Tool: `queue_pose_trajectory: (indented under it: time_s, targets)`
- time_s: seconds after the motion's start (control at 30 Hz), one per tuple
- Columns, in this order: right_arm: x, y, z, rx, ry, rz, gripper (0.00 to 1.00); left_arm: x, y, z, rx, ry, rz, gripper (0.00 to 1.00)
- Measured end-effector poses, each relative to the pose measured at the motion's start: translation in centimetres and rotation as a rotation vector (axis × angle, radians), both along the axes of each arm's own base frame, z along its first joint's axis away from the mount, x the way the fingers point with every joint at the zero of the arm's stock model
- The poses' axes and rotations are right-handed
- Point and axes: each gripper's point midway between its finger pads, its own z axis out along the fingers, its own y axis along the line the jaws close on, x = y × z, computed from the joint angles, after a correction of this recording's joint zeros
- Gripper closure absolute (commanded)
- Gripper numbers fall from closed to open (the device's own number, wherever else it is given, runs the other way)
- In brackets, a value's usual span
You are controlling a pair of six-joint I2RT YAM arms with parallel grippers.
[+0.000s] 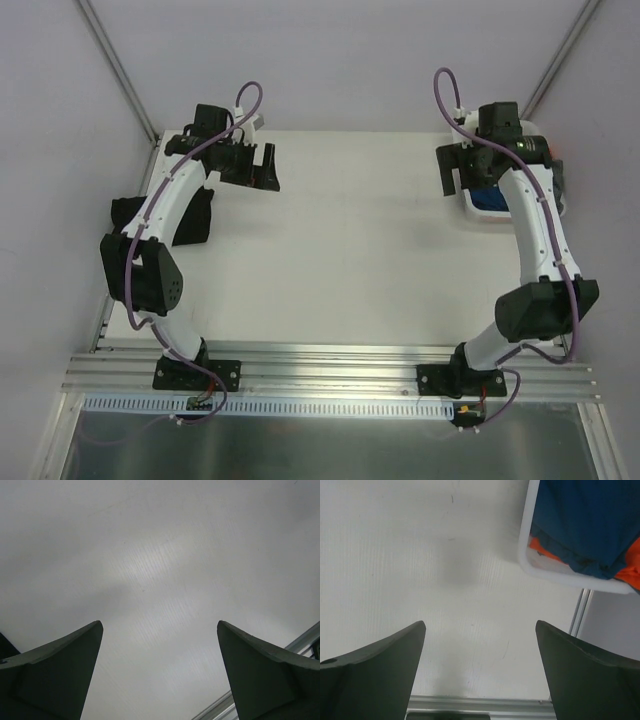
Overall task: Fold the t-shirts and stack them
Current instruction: Grab crumpled tshirt from bin with the right arm
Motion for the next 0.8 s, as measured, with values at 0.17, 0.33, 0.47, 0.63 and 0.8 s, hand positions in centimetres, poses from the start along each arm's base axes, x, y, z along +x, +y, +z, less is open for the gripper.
queue_pose_trajectory:
  time_s: [0.17, 0.33, 0.47, 0.63, 0.8]
  targets:
    - [4.9, 0.5, 0.2, -0.004, -0.027, 0.002, 0.03, 3.7, 0.5, 2.8, 0.059, -0.094, 0.053, 0.01]
    - [10.4, 0.4, 1.4, -0.04, -0.112, -0.018, 0.03, 9.5, 1.0, 7.0, 0.093, -0.252, 0.117, 0.01]
    - [14.8, -1.2, 0.3, -0.174, -0.189, -0.009, 0.03, 12.7, 1.1, 7.8, 0.101, -0.314, 0.153, 0.05]
    - [16.3, -3.1, -5.8, -0.354, -0.192, 0.051, 0.03, 14.1, 0.8, 3.2, 0.204, -0.274, 0.119, 0.02]
    - [17.8, -5.0, -7.4, -0.444, -0.211, 0.022, 0.03, 13.1, -0.8, -1.6, 0.349, -0.23, -0.004, 0.01]
